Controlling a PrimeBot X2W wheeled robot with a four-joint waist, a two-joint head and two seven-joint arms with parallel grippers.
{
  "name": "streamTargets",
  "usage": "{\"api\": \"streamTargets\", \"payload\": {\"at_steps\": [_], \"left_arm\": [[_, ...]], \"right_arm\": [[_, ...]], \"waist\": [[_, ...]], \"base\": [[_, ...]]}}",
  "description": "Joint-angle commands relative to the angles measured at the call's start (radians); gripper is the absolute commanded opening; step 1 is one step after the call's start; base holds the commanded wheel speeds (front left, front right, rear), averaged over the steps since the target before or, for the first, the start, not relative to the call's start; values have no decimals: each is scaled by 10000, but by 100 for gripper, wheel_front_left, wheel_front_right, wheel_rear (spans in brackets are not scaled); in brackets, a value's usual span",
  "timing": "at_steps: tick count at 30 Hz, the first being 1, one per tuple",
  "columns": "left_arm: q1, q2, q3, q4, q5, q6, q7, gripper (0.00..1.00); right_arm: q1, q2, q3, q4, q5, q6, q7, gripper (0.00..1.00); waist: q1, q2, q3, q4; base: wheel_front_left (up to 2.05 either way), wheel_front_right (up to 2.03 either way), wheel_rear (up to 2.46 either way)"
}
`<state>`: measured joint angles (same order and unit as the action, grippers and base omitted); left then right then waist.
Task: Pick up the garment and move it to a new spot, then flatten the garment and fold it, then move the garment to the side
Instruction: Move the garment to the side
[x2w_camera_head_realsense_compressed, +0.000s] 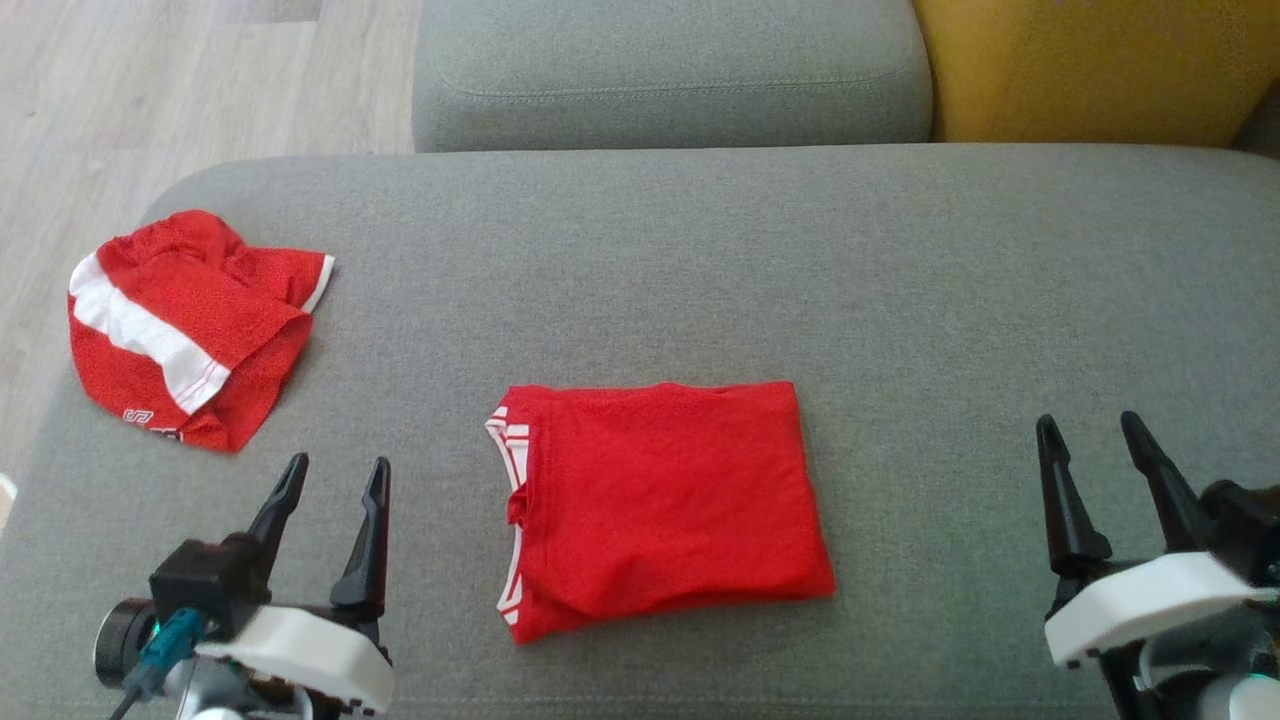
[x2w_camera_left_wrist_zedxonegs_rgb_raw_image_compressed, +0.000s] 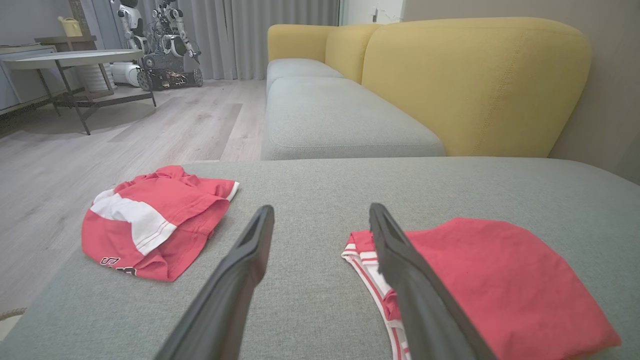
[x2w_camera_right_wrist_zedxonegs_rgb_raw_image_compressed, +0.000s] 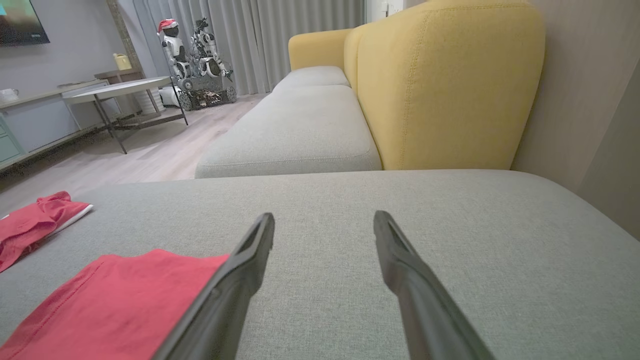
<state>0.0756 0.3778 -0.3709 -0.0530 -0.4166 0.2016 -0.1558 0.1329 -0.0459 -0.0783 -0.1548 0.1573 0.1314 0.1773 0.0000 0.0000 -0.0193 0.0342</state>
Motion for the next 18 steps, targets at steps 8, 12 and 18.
{"api": "streamTargets", "payload": {"at_steps": [8,12,18], "left_arm": [[-672,256,437,-235,-107,56,-179,100],[-716,274,438,-242,-119,63,-198,100],[-900,264,363,-232,-116,15,-202,100]], "right_arm": [[-518,-58,223,-265,235,-7,-374,100],[-554,-54,239,-237,237,-7,-406,100],[-716,-52,355,-14,194,-7,-345,100]], "waist": [[0,0,27,14],[0,0,56,31],[0,0,168,249]], "base": [[0,0,0],[0,0,0],[0,0,0]]}}
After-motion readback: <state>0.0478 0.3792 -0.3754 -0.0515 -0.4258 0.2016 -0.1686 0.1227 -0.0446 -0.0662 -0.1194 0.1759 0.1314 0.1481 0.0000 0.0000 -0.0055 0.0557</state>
